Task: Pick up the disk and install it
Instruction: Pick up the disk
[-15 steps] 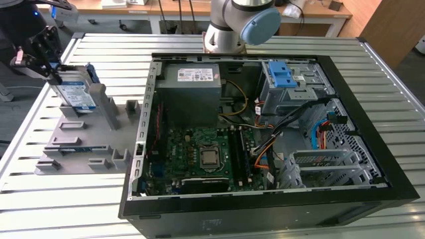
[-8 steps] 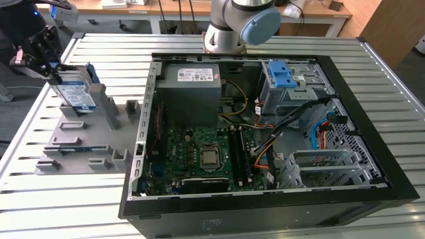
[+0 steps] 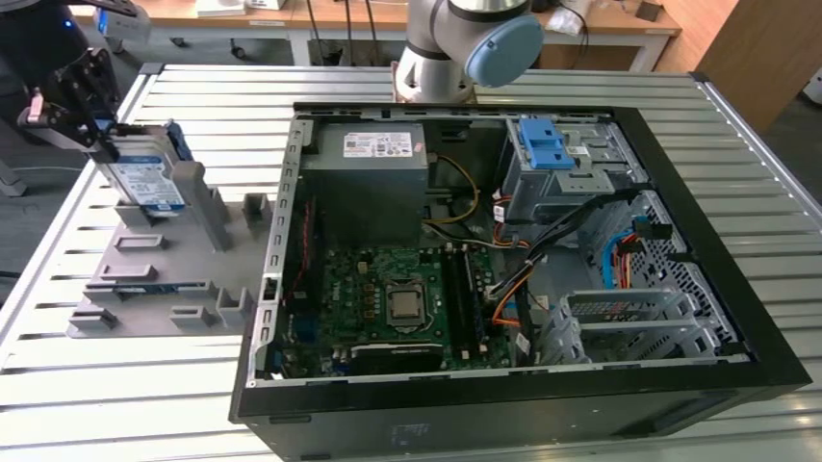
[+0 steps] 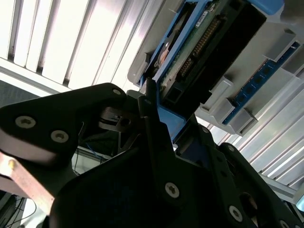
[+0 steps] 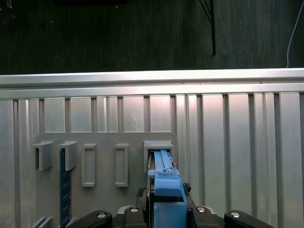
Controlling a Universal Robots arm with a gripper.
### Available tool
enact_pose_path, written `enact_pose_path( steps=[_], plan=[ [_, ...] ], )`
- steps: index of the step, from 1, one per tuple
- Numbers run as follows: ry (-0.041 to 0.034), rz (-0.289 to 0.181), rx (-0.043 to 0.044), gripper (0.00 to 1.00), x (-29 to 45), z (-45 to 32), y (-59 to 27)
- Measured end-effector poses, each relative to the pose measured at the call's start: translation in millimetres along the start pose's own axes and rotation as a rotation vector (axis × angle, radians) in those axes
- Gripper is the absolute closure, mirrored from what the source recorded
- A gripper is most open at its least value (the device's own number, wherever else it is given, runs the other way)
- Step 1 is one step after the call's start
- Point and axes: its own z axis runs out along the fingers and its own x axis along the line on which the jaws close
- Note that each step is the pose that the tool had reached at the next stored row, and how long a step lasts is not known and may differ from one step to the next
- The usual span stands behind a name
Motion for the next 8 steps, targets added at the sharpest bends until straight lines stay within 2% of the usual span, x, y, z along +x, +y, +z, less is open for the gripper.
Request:
enact_pose_path(
  steps=[8],
  plan=[
    [-0.0001,0.0,0.0002,0.64,-0.5,-9.9,0.0]
  ],
)
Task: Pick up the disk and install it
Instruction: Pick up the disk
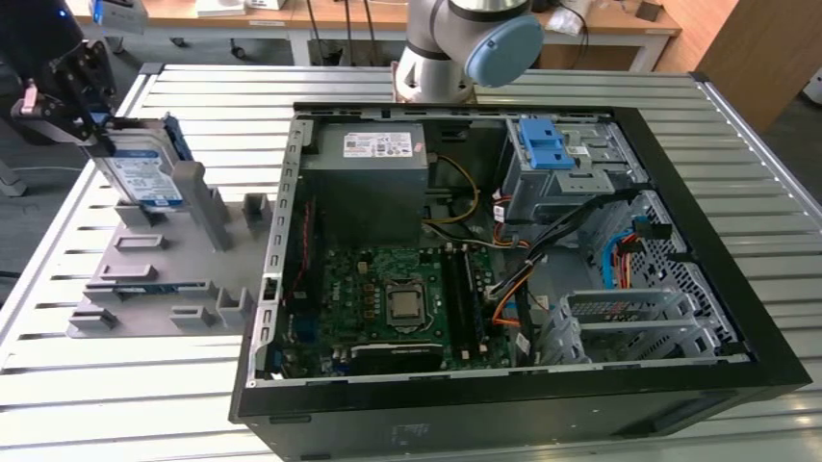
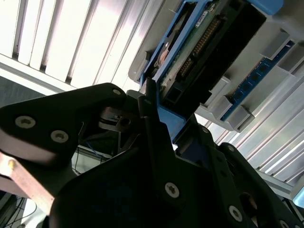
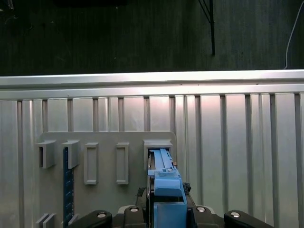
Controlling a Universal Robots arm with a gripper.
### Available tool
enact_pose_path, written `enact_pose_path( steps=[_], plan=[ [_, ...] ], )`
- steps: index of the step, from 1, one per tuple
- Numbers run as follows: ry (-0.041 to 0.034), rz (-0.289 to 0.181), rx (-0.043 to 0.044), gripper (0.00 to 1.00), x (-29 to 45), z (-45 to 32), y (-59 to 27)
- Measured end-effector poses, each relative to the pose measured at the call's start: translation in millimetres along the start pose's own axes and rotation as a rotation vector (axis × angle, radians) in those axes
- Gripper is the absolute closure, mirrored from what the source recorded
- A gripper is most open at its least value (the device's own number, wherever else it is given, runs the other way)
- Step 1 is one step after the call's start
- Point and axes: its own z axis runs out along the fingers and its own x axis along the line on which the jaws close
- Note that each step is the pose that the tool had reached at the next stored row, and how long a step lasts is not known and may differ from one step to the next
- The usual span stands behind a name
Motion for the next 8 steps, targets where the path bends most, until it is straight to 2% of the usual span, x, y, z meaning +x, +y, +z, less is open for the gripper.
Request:
enact_pose_path(
  steps=[8],
  plan=[
    [0.0,0.0,0.0,0.64,-0.2,-10.5,0.0]
  ],
)
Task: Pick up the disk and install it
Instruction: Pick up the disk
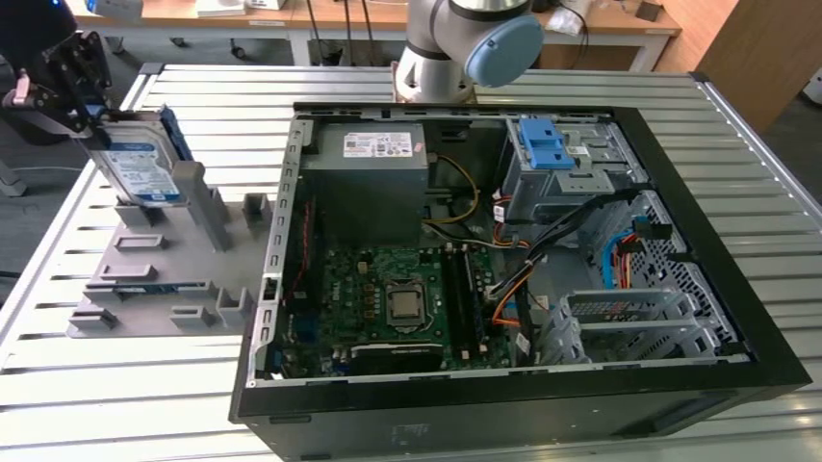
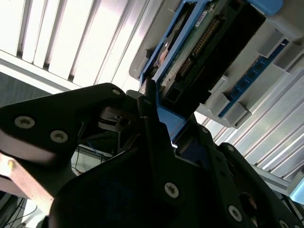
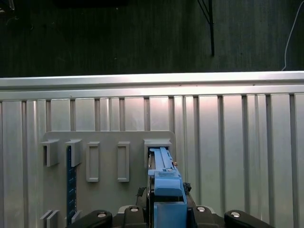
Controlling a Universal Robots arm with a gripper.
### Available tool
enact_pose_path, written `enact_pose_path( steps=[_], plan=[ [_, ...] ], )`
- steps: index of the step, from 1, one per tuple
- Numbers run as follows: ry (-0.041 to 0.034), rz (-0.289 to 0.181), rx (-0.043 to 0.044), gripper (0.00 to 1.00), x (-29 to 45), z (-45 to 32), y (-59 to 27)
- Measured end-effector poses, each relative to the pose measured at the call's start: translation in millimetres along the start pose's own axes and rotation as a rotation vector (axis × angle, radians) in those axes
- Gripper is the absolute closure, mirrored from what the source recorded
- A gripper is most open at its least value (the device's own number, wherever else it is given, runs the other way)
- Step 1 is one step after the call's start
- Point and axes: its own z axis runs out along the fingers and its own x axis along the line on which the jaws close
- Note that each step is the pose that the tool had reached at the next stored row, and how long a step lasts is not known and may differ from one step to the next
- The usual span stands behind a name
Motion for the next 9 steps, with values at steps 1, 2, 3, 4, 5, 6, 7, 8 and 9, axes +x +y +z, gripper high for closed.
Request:
enact_pose_path(
  steps=[1,2,3,4,5,6,7,8,9],
  plan=[
    [0.0,0.0,-0.0001,0.64,0.0,-1.3,0.0],
    [0.0,0.0,-0.0001,0.64,-0.1,-2.7,0.0],
    [0.0,0.0,0.0,0.64,-0.1,-3.9,0.0],
    [0.0,0.0,0.0,0.64,-0.1,-5.0,0.0],
    [0.0,0.0,-0.0001,0.64,-0.1,-6.3,0.0],
    [0.0,0.0,0.0,0.64,-0.1,-7.5,0.0],
    [0.0,0.0,-0.0001,0.64,-0.1,-8.8,0.0],
    [0.0,0.0,0.0,0.64,-0.2,-10.1,0.0],
    [0.0,0.0,0.0,0.64,-0.2,-11.5,0.0]
  ],
)
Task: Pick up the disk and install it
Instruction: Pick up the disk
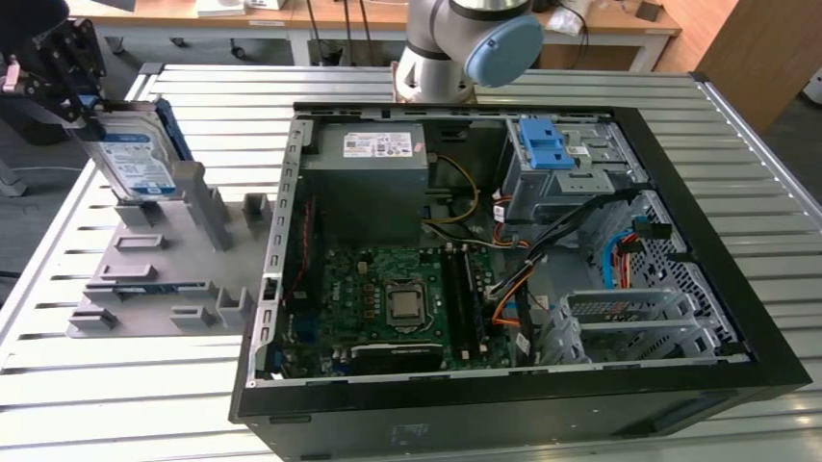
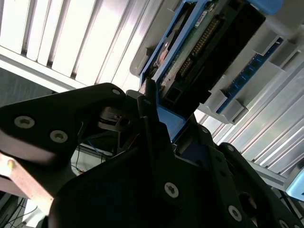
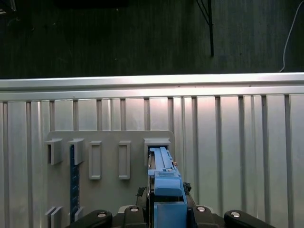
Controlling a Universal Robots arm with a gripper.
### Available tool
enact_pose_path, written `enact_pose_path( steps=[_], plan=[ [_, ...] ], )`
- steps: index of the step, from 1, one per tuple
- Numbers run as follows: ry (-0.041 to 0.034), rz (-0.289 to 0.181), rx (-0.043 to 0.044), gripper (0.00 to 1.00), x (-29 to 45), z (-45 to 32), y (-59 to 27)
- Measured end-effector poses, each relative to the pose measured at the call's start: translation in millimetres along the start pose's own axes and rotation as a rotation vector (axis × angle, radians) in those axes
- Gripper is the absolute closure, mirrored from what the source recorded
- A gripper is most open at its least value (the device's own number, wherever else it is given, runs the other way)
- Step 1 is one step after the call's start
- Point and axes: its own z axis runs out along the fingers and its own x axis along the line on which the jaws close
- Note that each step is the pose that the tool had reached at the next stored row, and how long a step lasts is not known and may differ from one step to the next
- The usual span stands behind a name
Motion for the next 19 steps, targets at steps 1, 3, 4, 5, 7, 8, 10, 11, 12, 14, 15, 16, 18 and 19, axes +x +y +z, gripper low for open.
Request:
enact_pose_path(
  steps=[1,3,4,5,7,8,10,11,12,14,15,16,18,19],
  plan=[
    [0.0,0.0,0.0,0.64,0.0,-1.3,0.0],
    [0.0001,0.0,-0.0002,0.64,-0.1,-4.1,0.0],
    [0.0001,0.0,-0.0001,0.64,-0.1,-5.3,0.0],
    [0.0,0.0,-0.0001,0.64,-0.1,-6.5,0.0],
    [0.0,0.0,0.0,0.64,-0.1,-8.8,0.0],
    [0.0,0.0,0.0,0.64,-0.2,-10.0,0.0],
    [0.0,0.0,0.0,0.64,-0.2,-12.3,0.0],
    [0.0,0.0,0.0,0.64,-0.2,-13.4,0.0],
    [0.0001,0.0,0.0,0.64,-0.2,-14.5,0.0],
    [0.0,0.0,0.0,0.64,-0.3,-16.6,0.0],
    [0.0001,0.0,-0.0001,0.64,-0.3,-17.6,-0.1],
    [0.0001,0.0,-0.0001,0.64,-0.4,-18.7,0.0],
    [0.0,0.0,0.0,0.64,-0.4,-20.6,0.0],
    [0.0,0.0,0.0,0.64,-0.5,-21.7,0.0]
  ],
)
